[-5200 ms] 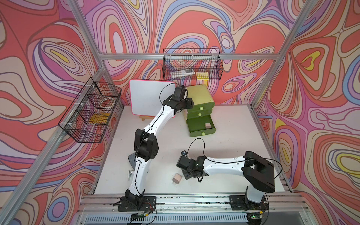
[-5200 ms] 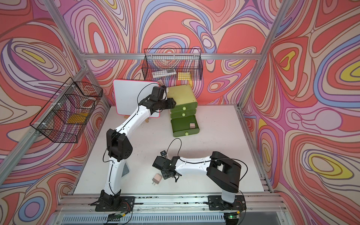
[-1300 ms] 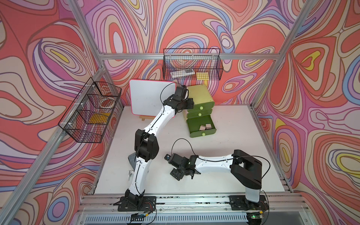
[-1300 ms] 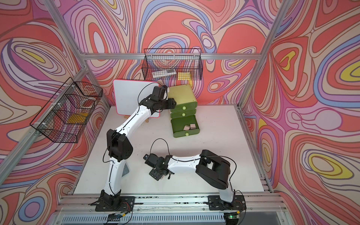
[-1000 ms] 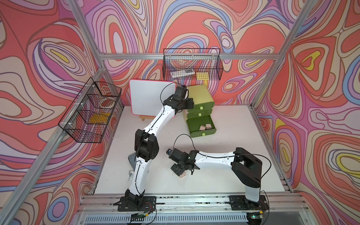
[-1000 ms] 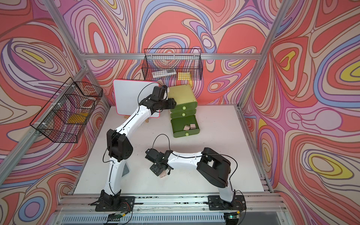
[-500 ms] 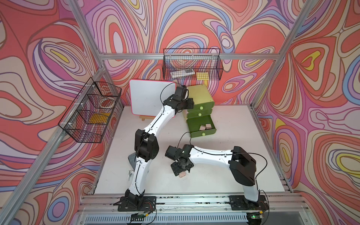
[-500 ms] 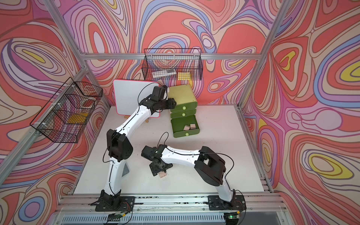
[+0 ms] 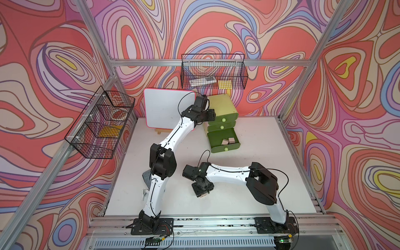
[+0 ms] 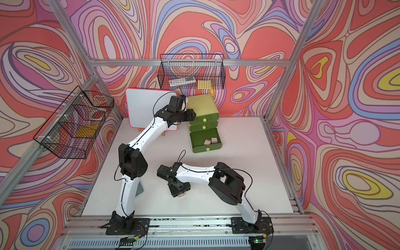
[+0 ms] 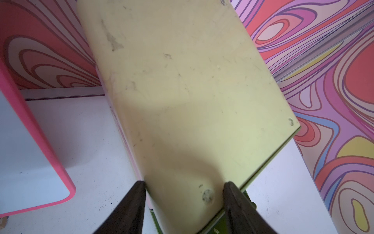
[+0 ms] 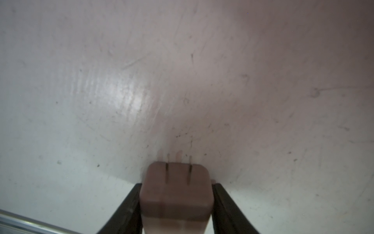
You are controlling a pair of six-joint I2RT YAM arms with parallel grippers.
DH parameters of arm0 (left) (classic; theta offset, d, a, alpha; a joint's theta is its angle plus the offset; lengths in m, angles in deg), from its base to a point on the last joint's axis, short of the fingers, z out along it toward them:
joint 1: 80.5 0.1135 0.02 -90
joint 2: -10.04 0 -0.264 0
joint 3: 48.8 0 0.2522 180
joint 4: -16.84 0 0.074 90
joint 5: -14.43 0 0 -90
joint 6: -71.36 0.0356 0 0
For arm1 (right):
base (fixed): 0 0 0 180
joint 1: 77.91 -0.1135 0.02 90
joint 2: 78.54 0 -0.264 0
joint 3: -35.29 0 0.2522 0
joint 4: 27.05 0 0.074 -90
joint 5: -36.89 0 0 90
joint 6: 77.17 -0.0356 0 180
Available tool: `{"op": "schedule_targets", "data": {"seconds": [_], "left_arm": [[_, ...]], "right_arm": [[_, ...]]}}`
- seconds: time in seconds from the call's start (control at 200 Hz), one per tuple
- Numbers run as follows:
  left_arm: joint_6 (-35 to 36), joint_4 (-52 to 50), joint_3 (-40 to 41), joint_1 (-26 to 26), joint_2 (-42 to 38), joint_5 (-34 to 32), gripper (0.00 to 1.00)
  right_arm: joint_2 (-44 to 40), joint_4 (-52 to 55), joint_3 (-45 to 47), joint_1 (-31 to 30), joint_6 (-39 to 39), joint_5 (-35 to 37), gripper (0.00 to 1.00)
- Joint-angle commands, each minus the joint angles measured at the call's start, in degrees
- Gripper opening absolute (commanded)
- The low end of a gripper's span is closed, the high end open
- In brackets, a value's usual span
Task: Place the plugs into the drawer by color
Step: Pick up the plug from the center of the board, then place the plug in the drawer.
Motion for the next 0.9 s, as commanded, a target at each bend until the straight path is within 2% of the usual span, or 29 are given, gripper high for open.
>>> {"op": "schedule_targets", "data": {"seconds": [0.0,0.1,0.155,0.31,0.411,0.556,0.706,0.896], "left_arm": [[0.3,-4.1,-0.2,0.0,-0.3,0.4,0.6],[0.4,-4.1,-0.1,0.0,-0.3,0.4,0.6],[0.6,-4.5,-0.1,-0.1,-0.3,0.0,0.6],[1.5,-4.5,0.2,-0.1,-0.4,-1.2,0.6],[2.0,-4.4,0.1,-0.1,-0.3,-1.8,0.6],[2.7,-4.5,-0.1,0.0,-0.4,-2.7,0.6],[3.1,-4.5,0.0,0.0,-0.4,-3.4,0.6],[3.4,-4.7,-0.1,0.0,-0.3,-3.9,0.6]], "right_arm": [[-1.0,0.3,-0.7,-0.1,0.0,1.3,0.47],[-3.6,0.0,0.1,1.3,1.3,3.6,0.44],[-5.9,-0.9,0.6,3.3,4.4,4.2,0.44],[-10.5,0.2,-1.1,15.0,14.3,11.2,0.42],[-11.2,-2.3,-3.3,22.6,20.0,12.2,0.41],[-7.9,-5.2,-9.7,29.5,26.3,11.3,0.4],[-2.7,-7.7,-16.1,32.6,29.3,9.5,0.4],[2.3,-9.8,-19.9,33.2,30.0,7.4,0.39]]}}
